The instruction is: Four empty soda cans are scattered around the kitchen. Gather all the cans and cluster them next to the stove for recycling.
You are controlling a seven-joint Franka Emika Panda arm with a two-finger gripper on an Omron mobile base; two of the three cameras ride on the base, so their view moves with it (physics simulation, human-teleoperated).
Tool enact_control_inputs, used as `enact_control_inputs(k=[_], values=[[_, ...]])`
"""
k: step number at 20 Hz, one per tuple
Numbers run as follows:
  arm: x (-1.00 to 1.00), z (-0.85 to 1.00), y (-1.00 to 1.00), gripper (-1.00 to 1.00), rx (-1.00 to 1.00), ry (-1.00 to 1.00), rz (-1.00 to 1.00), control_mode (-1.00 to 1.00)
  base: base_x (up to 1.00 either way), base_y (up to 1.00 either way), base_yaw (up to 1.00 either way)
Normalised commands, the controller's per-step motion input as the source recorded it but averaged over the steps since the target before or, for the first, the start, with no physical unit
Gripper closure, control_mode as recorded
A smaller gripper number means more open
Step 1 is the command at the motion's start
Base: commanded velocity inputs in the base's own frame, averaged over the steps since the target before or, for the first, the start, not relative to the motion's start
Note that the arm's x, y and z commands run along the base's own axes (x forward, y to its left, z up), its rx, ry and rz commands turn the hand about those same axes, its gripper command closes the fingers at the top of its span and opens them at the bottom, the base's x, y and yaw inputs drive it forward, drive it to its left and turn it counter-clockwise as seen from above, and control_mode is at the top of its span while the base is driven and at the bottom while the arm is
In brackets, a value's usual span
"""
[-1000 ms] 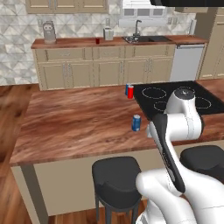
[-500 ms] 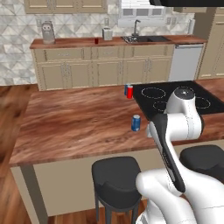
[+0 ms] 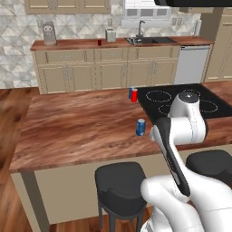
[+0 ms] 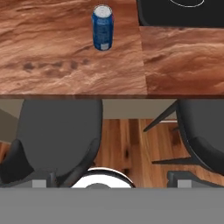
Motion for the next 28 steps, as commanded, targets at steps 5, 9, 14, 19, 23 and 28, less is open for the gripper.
enact_control_inputs(k=[5,9,14,19,23,28], values=[[0.72,0.0,0.0,-1.0,0.0,0.0,0.0,-1.0,0.0,0.0,0.0],[0.66,0.0,0.01,-1.0,0.0,0.01,0.0,-1.0,0.0,0.0,0.0],[0.51,0.0,0.03,-1.0,0.0,0.02,0.0,-1.0,0.0,0.0,0.0],[0.36,-0.01,0.03,-1.0,0.0,0.1,0.0,-1.0,0.0,0.0,0.0],[0.4,0.0,0.0,-1.0,0.0,0.16,0.0,-1.0,0.0,0.0,0.0],[0.33,-0.07,0.0,-1.0,0.02,0.18,0.0,-1.0,0.0,0.0,0.0]])
